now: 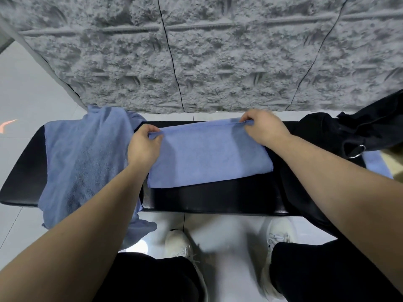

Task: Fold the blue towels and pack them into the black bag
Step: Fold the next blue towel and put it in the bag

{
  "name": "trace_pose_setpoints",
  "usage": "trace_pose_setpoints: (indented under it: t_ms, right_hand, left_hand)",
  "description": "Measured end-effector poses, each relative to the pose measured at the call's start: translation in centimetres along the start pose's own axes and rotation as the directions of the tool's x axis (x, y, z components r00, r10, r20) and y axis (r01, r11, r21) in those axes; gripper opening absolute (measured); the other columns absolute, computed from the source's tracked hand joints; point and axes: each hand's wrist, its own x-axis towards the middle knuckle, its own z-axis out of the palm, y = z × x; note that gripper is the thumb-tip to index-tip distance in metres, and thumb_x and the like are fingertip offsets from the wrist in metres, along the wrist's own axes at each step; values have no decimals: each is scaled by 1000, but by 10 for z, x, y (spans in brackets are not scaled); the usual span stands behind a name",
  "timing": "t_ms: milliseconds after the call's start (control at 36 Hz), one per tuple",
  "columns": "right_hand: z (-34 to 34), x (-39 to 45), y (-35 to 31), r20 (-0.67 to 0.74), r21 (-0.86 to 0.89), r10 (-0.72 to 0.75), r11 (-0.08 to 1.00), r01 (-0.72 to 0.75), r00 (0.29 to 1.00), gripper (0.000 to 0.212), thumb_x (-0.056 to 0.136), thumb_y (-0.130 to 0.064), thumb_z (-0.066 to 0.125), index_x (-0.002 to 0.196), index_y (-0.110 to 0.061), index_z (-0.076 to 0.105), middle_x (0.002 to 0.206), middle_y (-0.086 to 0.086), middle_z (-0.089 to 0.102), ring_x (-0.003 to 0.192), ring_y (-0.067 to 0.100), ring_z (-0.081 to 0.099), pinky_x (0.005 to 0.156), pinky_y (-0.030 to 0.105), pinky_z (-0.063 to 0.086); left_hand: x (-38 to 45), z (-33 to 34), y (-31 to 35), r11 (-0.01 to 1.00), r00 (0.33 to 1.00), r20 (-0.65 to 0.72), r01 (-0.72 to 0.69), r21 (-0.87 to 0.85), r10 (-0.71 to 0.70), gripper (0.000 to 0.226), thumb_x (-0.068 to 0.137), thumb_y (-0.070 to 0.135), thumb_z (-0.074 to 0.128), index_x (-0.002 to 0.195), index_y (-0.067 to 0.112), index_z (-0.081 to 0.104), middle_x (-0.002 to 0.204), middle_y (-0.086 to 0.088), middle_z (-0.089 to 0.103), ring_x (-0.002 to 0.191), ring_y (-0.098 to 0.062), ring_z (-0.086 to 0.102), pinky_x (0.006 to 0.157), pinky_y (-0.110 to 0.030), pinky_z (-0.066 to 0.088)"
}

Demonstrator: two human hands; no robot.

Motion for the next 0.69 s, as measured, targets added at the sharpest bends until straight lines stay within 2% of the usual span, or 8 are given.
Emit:
trace_pose_setpoints:
  t_ms: [111,222,389,444,500,583,639,694]
  right_hand:
    - [7,-1,6,-7,-70,-78,995,78,997,36,91,-10,49,122,-24,61,124,4,60,113,27,51,84,34,43]
    - [10,-10,-1,-48,-190,-188,966,175,981,49,89,-10,51,136,-26,51,140,0,46,132,24,34,105,40,29]
    - [13,-13,-26,111,-161,-300,935,315,948,56,89,-12,48,141,-31,44,146,-5,44,136,19,31,111,40,23]
    - [16,-12,-33,142,-156,-334,922,354,932,57,90,-12,46,142,-34,43,146,-6,44,137,19,31,113,40,22]
    - [17,-10,-38,171,-161,-317,925,344,933,58,89,-13,47,143,-34,42,147,-5,44,138,20,31,115,43,21]
    - [16,-7,-40,205,-198,-212,947,252,956,58,87,-22,51,143,-33,40,147,-3,45,138,22,32,115,55,17]
    - [12,-7,-40,203,-214,-150,957,194,968,60,86,-29,55,144,-32,39,147,0,43,138,24,32,112,56,19]
    - [7,-8,-40,192,-249,-122,954,168,974,63,85,-34,58,144,-32,39,146,1,44,135,24,34,108,53,23]
  left_hand:
    - [-1,-1,-2,998,999,-11,-30,51,30,19,96,19,52,114,20,58,93,8,59,74,-15,54,58,-28,42]
    - [-10,-2,-4,964,986,-53,-146,222,161,25,90,18,54,115,19,60,122,-2,51,104,-24,54,76,-34,42]
    - [-35,-3,22,847,933,49,-345,404,357,9,90,25,57,98,20,56,103,3,49,91,-22,51,63,-33,37]
    - [-45,-1,38,856,950,158,-312,413,269,8,91,31,54,97,26,52,88,8,54,80,-21,56,59,-32,38]
    - [-55,4,49,853,940,311,-272,446,137,15,92,38,51,104,29,48,76,3,62,74,-24,61,58,-32,42]
    - [-71,8,55,782,837,545,-377,496,58,40,89,41,57,125,32,43,74,3,58,76,-25,59,61,-32,44]
    - [-78,5,53,778,764,645,-394,490,-19,62,84,46,65,138,37,35,90,5,63,84,-24,60,70,-31,48]
    - [-81,1,49,772,728,683,-398,495,-62,78,82,50,69,146,41,26,120,5,62,99,-20,59,80,-31,48]
